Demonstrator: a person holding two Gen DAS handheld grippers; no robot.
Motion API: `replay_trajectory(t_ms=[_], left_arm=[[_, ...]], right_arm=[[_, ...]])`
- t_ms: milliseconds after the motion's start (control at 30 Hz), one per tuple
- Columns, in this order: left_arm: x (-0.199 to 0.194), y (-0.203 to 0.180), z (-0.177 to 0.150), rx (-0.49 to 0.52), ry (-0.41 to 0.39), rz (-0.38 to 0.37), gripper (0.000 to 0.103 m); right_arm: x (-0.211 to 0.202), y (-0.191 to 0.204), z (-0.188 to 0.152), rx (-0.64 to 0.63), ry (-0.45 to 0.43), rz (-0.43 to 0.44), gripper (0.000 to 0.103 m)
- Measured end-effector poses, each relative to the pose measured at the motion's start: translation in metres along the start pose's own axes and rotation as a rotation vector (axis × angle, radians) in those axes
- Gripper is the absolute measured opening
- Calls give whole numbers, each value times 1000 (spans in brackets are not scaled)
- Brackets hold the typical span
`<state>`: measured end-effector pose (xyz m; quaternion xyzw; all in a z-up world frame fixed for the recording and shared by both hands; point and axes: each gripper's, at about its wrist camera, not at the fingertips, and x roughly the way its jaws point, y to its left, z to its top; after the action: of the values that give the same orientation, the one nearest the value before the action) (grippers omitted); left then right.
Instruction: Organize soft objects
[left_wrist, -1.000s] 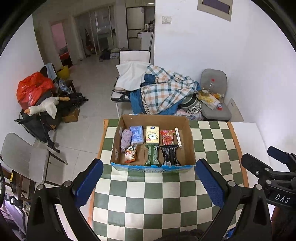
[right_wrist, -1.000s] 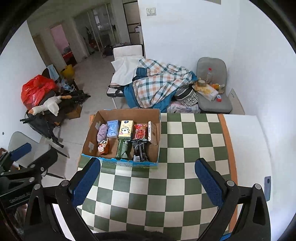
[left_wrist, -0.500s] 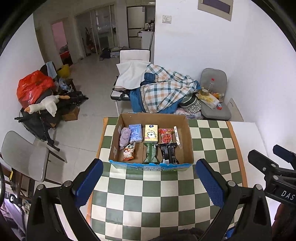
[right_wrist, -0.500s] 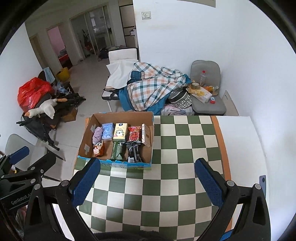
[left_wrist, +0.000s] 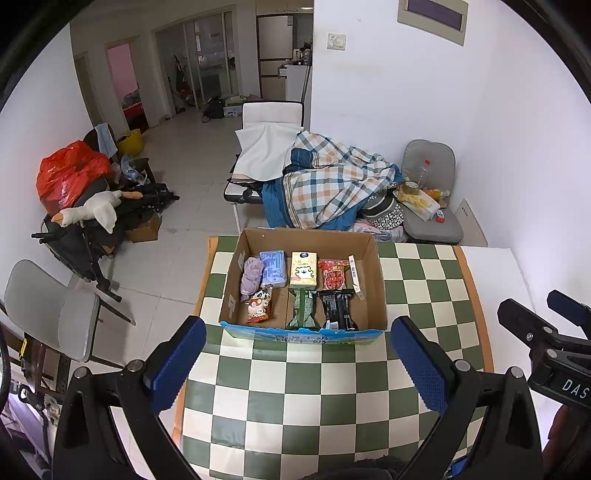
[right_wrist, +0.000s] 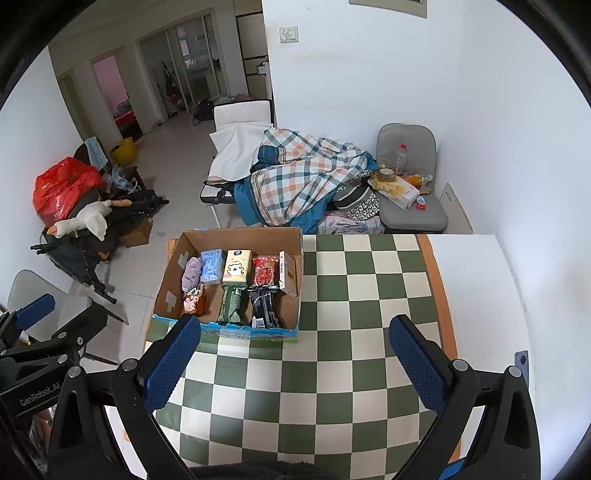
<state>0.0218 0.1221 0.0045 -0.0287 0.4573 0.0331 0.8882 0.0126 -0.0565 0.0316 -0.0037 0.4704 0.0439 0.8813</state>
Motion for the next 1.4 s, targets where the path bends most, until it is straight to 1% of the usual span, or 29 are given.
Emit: replay_trajectory(t_ms=[367, 633, 833, 1400], left_arm=[[-1, -5, 1, 0, -1, -1, 103], [0, -10, 2, 4, 13, -7, 103], [1, -9, 2, -1, 12, -4, 103], [3, -6, -1, -7, 15, -1, 103]], right_arm=[[-3, 0, 7, -3, 5, -8, 103], [-2, 2, 6, 0, 8, -10, 103], [-1, 3, 3, 11, -1, -24, 103], [3, 7, 3, 22, -8, -27, 103]])
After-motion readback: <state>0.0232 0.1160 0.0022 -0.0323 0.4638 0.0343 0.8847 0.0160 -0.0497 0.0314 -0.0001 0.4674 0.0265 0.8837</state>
